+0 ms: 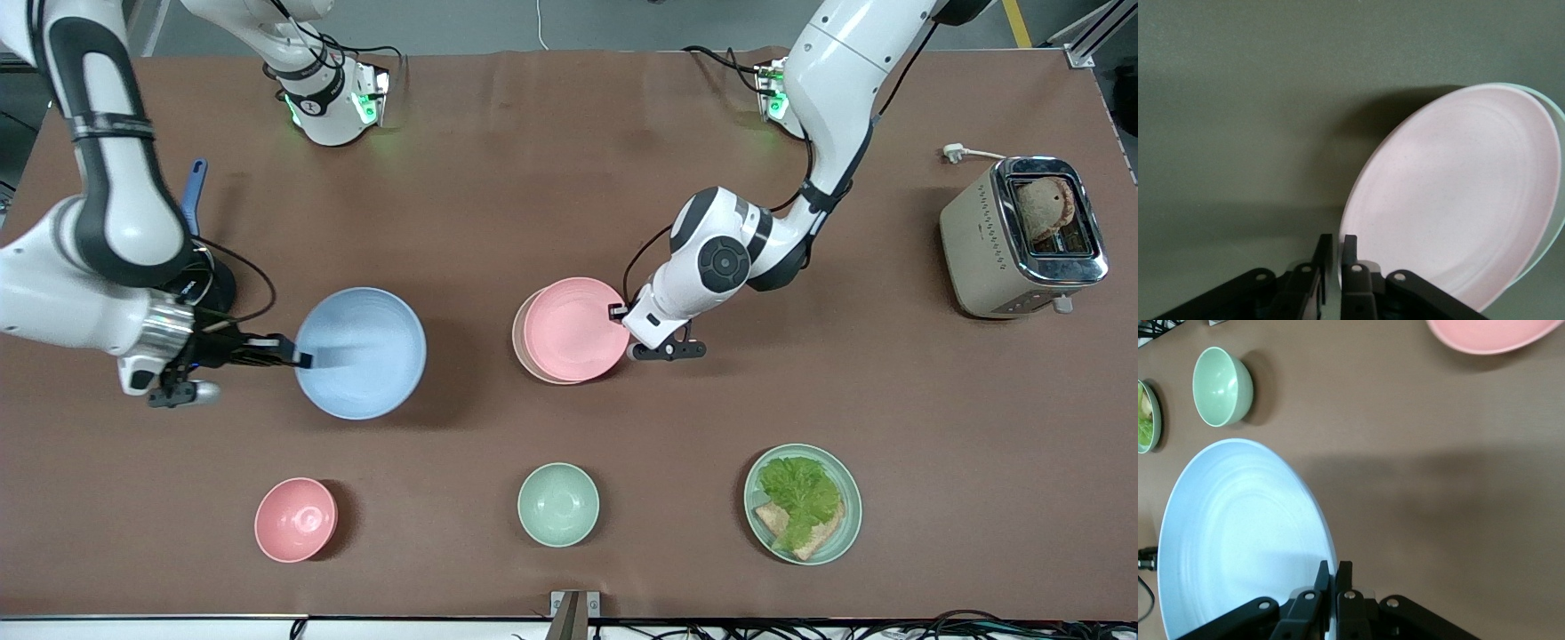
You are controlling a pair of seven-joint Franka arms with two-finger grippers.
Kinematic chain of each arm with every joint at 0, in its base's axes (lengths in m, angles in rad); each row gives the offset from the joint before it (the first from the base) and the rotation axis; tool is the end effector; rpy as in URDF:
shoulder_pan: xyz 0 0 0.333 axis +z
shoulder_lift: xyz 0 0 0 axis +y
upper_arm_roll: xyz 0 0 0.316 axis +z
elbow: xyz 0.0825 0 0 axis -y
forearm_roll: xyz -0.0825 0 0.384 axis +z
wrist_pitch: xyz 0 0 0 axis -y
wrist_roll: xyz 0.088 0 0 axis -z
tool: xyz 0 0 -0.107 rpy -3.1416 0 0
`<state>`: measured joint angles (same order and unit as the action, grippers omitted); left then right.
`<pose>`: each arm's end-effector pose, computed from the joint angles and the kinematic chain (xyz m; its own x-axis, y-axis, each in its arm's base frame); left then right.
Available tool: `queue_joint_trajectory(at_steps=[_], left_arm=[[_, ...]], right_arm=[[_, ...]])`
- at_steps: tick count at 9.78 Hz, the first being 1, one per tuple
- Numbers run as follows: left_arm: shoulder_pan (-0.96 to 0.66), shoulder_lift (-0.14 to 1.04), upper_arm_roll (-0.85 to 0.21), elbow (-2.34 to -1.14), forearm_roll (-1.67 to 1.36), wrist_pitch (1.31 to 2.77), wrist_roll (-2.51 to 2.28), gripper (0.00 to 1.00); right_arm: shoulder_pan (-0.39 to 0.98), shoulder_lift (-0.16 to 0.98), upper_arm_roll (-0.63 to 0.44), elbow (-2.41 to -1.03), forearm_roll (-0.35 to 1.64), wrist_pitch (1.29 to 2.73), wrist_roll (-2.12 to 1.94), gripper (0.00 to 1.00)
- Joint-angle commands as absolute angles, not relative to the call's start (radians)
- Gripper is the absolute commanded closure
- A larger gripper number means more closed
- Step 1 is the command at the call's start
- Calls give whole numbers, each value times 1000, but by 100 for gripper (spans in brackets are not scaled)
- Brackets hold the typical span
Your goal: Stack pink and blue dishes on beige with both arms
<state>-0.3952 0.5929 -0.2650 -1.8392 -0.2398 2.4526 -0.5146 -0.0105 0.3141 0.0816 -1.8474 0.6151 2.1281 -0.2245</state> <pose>0.5204 -0.3897 0.2181 0.9865 0.0636 -0.1510 0.1013 -0.9611 0.2571 0.6268 0.0670 0.3608 0.9988 -0.0487 -0.0063 -0.0450 -0.8564 -0.5143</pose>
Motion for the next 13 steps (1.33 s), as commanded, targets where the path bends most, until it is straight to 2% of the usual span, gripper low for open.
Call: queue_joint_trajectory(at_steps=[1,2,4,6,9,11,13], left_arm=[[-402,600,-258,-1833,-215,2473,-570,8],[-382,556,-256,-1826,-215,2462,-569,0],[-316,467,-249,-1786,-159,2384,-560,0],[-215,366,-258,-1700,-22,2187,-546,0],[-103,192,-250,-1556,0,1847,-477,0],[-30,135,-250,-1470,11,1674,-318,0],[31,30,-239,-1500,8,1583,-143,0]], right_arm=[[-14,284,174,-1943,618,2266,-161,100],[-12,285,228,-1977,618,2339,-134,100],[3,290,335,-2057,618,2506,-62,100],[46,316,412,-2097,618,2664,26,100],[181,423,420,-2112,620,2862,97,99],[221,457,422,-2114,624,2873,101,98],[251,504,422,-2115,630,2952,103,98]])
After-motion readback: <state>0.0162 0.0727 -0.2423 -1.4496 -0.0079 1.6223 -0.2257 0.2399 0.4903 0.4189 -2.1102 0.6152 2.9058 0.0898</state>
